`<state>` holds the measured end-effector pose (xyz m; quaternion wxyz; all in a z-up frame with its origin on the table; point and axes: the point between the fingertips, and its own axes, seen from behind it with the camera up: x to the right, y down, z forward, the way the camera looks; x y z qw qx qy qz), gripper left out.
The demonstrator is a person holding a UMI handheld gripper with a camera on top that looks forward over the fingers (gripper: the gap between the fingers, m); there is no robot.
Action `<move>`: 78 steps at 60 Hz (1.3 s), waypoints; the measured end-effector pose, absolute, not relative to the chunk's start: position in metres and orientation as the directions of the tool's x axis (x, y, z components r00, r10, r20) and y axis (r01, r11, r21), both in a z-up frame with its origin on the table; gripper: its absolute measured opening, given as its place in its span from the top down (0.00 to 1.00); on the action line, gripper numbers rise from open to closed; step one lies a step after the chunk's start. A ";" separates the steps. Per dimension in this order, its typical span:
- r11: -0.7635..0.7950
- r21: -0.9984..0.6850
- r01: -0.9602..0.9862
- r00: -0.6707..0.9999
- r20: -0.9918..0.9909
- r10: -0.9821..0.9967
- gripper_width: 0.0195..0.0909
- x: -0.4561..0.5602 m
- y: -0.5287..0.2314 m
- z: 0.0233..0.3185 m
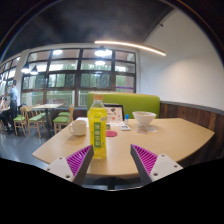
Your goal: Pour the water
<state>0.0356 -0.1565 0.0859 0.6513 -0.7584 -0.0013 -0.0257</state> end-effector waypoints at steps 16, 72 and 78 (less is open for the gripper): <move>-0.122 -0.991 0.058 0.998 0.059 -0.001 0.13 -0.008 -0.042 0.094; -0.103 0.175 0.979 -0.184 0.979 -0.089 0.92 -0.019 0.144 0.203; -0.116 0.512 0.851 -0.524 0.844 -0.116 0.93 -0.034 0.165 0.203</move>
